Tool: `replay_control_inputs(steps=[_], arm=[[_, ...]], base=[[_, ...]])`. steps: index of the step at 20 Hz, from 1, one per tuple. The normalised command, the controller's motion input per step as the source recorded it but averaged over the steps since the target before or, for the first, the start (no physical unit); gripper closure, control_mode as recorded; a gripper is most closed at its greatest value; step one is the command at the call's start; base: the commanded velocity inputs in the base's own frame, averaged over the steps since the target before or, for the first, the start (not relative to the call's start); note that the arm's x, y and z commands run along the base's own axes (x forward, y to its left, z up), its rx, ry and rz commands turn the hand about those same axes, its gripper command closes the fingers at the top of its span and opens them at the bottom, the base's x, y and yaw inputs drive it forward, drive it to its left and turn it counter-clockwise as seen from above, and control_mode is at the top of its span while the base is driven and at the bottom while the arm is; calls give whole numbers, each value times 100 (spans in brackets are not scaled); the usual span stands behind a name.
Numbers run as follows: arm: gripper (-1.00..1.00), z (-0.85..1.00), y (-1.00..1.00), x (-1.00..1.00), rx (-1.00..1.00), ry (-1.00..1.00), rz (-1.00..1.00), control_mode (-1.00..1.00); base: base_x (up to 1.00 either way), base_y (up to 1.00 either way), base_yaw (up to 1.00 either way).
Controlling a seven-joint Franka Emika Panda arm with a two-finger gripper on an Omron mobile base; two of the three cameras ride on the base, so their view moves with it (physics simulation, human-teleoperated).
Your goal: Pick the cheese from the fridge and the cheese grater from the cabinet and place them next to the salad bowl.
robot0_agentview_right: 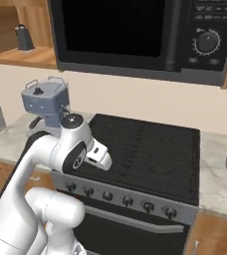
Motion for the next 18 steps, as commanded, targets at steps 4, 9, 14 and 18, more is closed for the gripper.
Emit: replay_control_inputs(steps=[4,9,14,18], arm=[[-100,0,0,0,0,0,0,100],[-100,0,0,0,0,0,0,100],[-100,0,0,0,0,0,0,100],[-100,0,0,0,0,0,0,100]], base=[[32,84,1],[25,79,1],[47,42,2],[39,8,13]])
